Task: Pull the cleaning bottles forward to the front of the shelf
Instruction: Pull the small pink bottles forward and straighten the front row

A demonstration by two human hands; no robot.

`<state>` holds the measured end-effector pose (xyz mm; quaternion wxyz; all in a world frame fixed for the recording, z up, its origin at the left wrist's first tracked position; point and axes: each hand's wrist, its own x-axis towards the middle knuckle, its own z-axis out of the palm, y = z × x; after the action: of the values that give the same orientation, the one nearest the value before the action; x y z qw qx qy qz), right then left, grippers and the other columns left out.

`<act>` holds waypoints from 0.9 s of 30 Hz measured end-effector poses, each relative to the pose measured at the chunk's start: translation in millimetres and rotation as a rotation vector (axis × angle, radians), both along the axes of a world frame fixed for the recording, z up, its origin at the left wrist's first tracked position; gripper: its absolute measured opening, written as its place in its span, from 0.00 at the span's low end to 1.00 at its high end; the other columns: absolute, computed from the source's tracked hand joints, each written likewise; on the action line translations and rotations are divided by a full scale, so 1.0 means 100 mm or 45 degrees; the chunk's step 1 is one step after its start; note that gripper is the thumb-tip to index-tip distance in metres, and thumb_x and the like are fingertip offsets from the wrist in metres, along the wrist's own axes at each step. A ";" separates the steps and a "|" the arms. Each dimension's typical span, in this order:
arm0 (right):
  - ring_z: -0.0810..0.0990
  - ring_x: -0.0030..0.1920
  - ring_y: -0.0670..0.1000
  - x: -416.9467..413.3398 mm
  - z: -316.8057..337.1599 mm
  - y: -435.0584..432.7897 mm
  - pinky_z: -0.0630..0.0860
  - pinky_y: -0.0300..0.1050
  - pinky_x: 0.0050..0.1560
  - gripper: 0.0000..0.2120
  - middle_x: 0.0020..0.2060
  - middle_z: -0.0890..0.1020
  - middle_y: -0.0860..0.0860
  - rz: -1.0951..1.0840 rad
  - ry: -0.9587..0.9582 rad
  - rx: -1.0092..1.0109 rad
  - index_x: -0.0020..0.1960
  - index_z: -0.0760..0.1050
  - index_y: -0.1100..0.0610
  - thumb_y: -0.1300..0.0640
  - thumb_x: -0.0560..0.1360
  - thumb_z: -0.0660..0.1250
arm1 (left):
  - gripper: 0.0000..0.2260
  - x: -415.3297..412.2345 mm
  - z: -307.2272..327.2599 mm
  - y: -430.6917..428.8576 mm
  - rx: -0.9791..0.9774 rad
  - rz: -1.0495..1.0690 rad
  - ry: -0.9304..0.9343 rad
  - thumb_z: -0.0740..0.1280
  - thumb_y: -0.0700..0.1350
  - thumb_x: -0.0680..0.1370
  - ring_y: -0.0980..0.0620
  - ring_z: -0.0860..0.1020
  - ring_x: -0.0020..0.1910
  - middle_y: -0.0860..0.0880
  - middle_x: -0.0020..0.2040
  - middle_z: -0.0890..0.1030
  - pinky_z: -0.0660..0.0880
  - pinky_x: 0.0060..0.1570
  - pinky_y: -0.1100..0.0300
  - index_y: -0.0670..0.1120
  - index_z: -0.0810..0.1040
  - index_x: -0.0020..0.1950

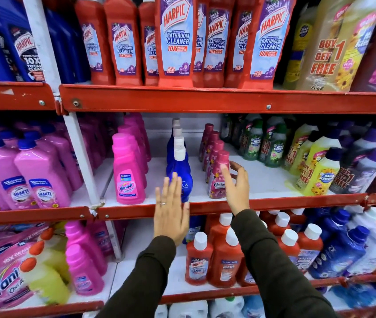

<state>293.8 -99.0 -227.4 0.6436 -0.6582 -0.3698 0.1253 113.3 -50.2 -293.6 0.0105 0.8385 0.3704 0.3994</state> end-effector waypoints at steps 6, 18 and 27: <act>0.66 0.77 0.53 0.13 -0.15 -0.14 0.61 0.53 0.78 0.28 0.77 0.68 0.53 0.180 0.458 0.001 0.77 0.64 0.56 0.42 0.84 0.49 | 0.27 0.64 0.24 -0.35 -0.366 -0.461 -0.119 0.52 0.49 0.85 0.56 0.47 0.82 0.53 0.84 0.48 0.48 0.79 0.58 0.50 0.47 0.83; 0.77 0.57 0.43 0.23 -0.14 -0.21 0.66 0.41 0.66 0.28 0.62 0.77 0.51 0.381 0.332 -0.168 0.74 0.69 0.58 0.43 0.85 0.45 | 0.28 1.06 0.51 -0.22 -1.219 -0.332 -0.416 0.46 0.59 0.85 0.48 0.60 0.80 0.47 0.82 0.58 0.56 0.78 0.51 0.50 0.49 0.83; 0.75 0.62 0.48 0.25 -0.15 -0.21 0.66 0.44 0.70 0.28 0.65 0.77 0.54 0.393 0.322 -0.145 0.74 0.70 0.58 0.43 0.85 0.48 | 0.28 1.03 0.50 -0.22 -1.222 -0.369 -0.407 0.47 0.60 0.85 0.47 0.60 0.80 0.47 0.82 0.58 0.57 0.79 0.49 0.51 0.48 0.83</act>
<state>318.6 -119.8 -242.5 0.6198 -0.6080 -0.3748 0.3250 216.1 -71.9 -243.7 0.5050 0.7107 0.3856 0.3020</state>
